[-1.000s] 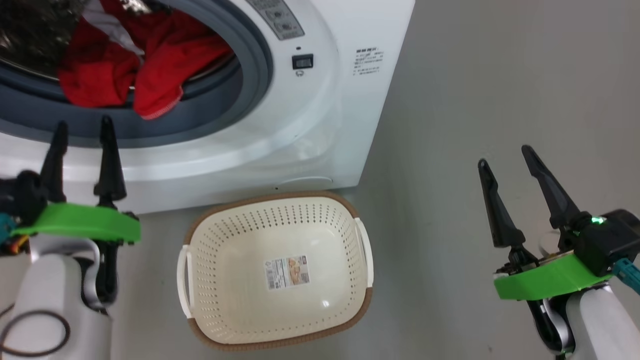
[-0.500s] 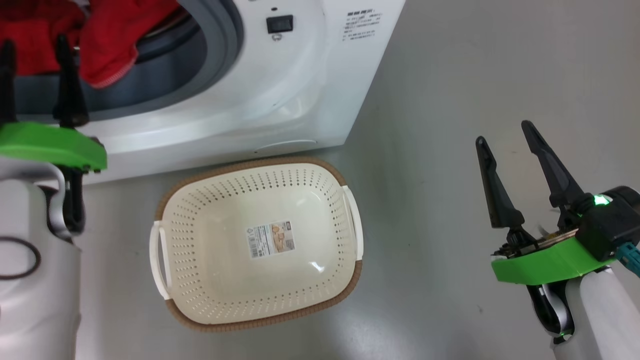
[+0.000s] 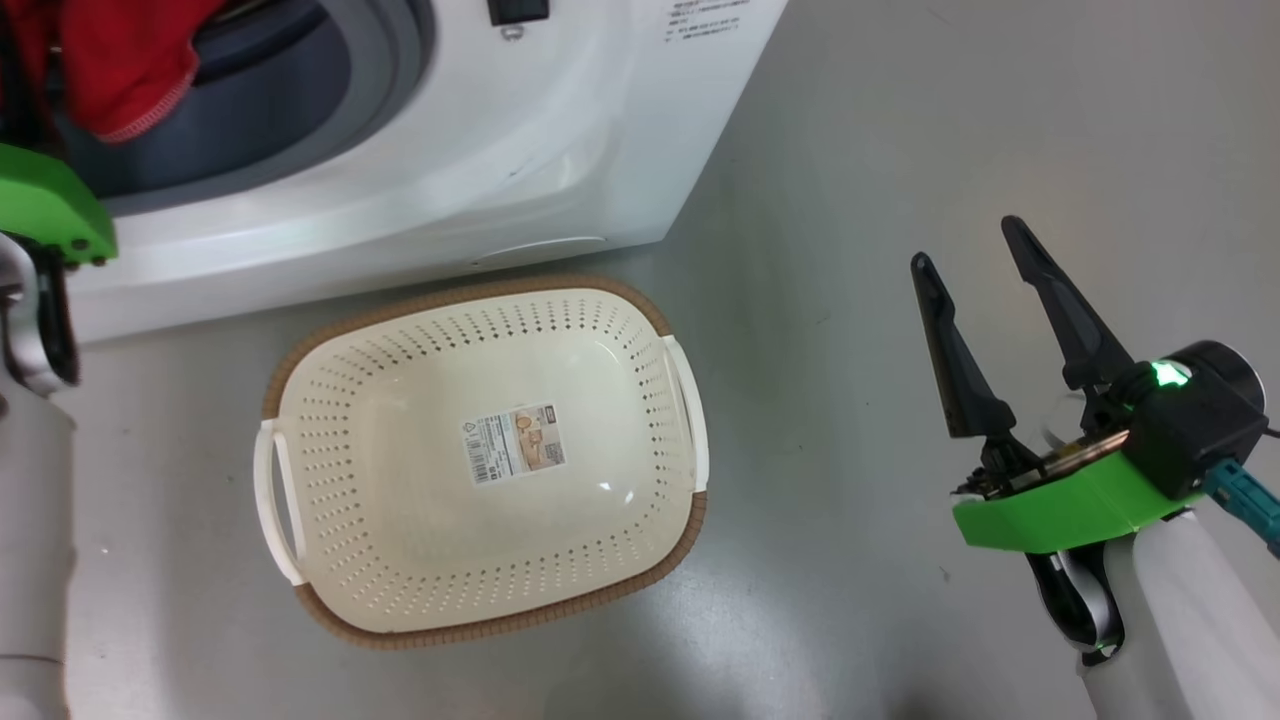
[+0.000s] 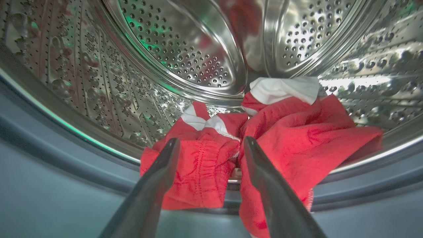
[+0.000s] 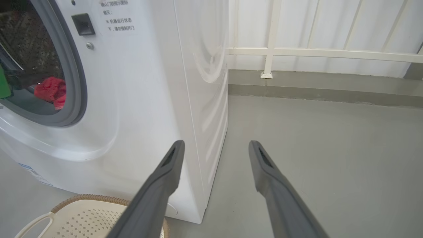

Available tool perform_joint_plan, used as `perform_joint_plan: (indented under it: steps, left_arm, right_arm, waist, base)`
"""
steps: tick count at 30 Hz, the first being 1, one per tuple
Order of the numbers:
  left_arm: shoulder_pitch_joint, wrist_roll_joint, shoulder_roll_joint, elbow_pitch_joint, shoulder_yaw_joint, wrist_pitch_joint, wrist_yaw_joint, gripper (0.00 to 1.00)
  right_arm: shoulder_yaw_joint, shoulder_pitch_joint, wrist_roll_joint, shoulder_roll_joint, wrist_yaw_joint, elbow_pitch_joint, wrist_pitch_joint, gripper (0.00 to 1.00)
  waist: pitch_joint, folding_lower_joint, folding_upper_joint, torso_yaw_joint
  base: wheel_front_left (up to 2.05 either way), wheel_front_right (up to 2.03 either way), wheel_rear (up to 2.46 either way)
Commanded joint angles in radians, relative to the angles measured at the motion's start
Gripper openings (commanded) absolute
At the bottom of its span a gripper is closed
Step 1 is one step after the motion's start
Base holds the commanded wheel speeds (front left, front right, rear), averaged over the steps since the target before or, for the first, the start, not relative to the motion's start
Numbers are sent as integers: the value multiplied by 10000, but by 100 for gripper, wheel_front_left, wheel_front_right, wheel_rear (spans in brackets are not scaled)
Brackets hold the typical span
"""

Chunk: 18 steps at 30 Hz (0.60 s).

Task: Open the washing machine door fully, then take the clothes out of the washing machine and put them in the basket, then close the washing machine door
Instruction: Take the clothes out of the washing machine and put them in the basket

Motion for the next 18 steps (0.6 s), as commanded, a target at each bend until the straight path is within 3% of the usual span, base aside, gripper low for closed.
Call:
perform_joint_plan:
  steps: [1, 18]
  left_arm:
    - [-166, 163, 672, -50, 105, 55, 130, 100]
    - [-1194, 1963, 2042, 1885, -1457, 1285, 987, 100]
  right_arm:
    - [261, -132, 105, -66, 33, -187, -63, 100]
    - [1038, -332, 774, 28, 33, 81, -63, 100]
  waist:
    - [88, 0, -1, -80]
    - [427, 0, -1, -643]
  base:
    - [0, 0, 0]
    - [0, 0, 0]
